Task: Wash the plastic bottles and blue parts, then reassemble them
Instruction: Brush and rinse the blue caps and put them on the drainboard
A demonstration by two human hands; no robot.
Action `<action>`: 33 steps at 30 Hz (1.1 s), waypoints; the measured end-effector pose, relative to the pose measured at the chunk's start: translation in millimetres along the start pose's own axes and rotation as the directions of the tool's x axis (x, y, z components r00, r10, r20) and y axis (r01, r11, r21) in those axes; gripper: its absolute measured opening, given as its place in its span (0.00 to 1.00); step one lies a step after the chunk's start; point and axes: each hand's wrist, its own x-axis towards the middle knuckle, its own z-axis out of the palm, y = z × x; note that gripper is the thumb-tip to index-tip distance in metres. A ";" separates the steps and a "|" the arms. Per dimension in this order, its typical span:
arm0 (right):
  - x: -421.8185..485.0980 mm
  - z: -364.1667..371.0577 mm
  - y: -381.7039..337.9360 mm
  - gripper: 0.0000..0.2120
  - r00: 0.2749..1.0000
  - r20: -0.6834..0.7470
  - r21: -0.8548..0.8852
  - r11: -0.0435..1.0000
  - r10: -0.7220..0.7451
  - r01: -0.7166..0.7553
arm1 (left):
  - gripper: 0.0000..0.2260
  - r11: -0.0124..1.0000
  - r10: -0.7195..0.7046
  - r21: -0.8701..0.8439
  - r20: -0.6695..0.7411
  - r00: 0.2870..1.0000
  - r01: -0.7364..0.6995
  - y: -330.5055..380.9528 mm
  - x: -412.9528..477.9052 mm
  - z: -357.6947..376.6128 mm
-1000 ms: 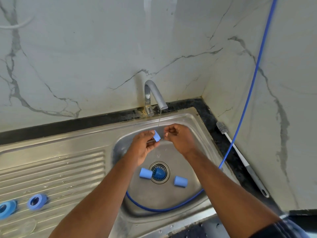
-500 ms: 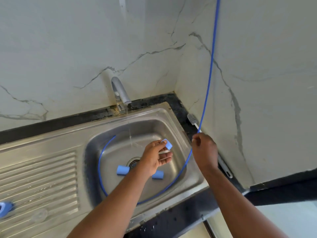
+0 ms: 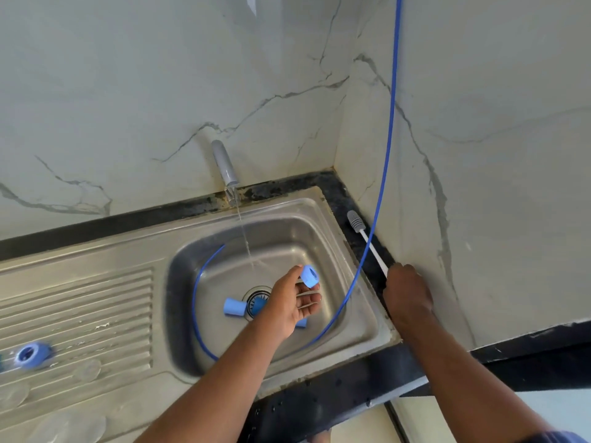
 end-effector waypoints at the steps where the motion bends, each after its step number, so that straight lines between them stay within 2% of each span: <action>1: 0.7 0.7 -0.4 0.07 1.000 0.018 0.003 1.000 -0.005 0.005 | 0.18 1.000 -0.001 -0.001 -0.013 1.000 0.001 -1.2 -2.1 -0.9; 5: -3.1 -6.5 -2.5 0.08 0.999 0.049 0.095 0.995 0.008 -0.013 | 0.19 0.999 0.010 -0.038 -0.059 0.998 -0.012 -1.2 -7.1 -5.0; 8: -17.7 -17.7 -2.9 0.09 0.999 0.022 0.082 0.996 0.030 -0.031 | 0.20 0.995 0.025 -0.098 -0.069 0.997 -0.032 1.6 -3.8 -8.9; 13: -63.4 -43.7 5.9 0.08 0.989 0.078 0.248 0.958 0.127 -0.143 | 0.10 0.969 0.048 -0.245 0.064 0.997 -0.030 5.5 -0.7 -6.9; 16: -100.0 -48.5 15.2 0.07 0.981 0.075 0.337 0.922 0.177 -0.192 | 0.09 0.959 0.038 -0.283 0.134 0.990 0.001 11.1 1.0 -9.0; 21: -151.4 -36.5 11.3 0.16 0.964 0.026 0.379 0.889 0.266 -0.256 | 0.09 0.929 0.044 -0.370 0.160 0.986 0.019 16.9 5.8 -18.4; 27: -173.7 -31.8 -45.4 0.16 0.997 -0.071 0.418 0.908 0.036 -0.003 | 0.11 0.950 0.084 -0.311 0.173 0.981 -0.027 27.6 1.5 -27.9; 31: -174.5 -34.1 -82.8 0.17 0.983 -0.100 0.398 0.900 -0.151 0.178 | 0.19 0.960 0.166 -0.235 0.050 0.985 -0.150 54.6 0.5 -54.9; 33: -177.0 -33.0 -100.7 0.19 0.962 -0.127 0.373 0.887 -0.241 0.271 | 0.20 0.959 0.224 -0.176 -0.013 0.975 -0.223 72.7 -0.8 -72.8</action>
